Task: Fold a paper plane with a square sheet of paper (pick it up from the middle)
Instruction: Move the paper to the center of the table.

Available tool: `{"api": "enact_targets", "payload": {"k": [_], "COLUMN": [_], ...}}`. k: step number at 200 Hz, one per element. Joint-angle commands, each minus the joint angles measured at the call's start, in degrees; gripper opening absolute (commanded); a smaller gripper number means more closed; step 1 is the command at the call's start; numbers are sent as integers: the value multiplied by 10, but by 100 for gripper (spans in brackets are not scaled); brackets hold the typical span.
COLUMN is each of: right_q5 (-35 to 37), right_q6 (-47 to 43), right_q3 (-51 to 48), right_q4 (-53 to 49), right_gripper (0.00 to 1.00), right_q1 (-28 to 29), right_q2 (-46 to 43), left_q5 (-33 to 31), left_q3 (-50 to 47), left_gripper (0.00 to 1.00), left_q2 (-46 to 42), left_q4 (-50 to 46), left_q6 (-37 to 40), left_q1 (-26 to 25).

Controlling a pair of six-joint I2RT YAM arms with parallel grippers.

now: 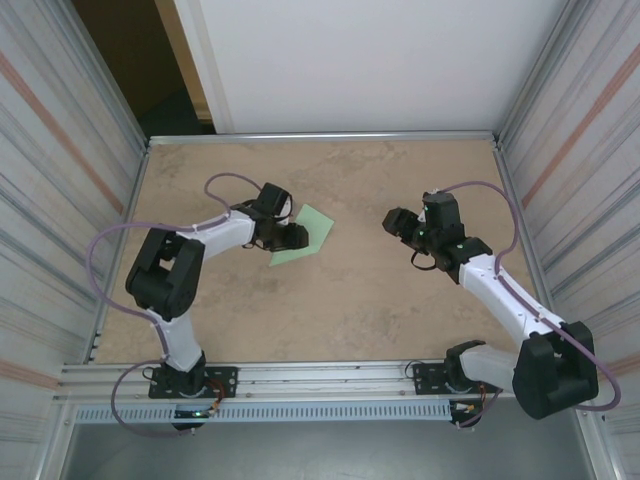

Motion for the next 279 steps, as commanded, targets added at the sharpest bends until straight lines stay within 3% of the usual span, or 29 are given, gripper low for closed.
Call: {"api": "enact_targets", "payload": {"k": [1,33,123,166,229,279], "right_q5": [-6,-11,-27,-57,-75,-94], "right_q6": [12,13,29,102,184,269], "right_q3": [-5,-5,37,46,51,34], "right_q4": [11,13,16,69,106,143], "right_gripper": [62,62,61,58,51,44], "right_q1": [1,4,60,111,152,162], "right_q2": [7,17,119,186,270,311], "left_q5": [-8,6,139,193,190,185], "left_q3": [11,4,-40,-84,-154,-165], "left_gripper": [48,49,48,44,37,30], "left_q2": [10,9,40,30,-31,-30], "left_q4": [4,14,89,123,144,144], "left_q6": [11,5,-62,-120,-201,-232], "left_q1": [6,18,80,71,8,2]}}
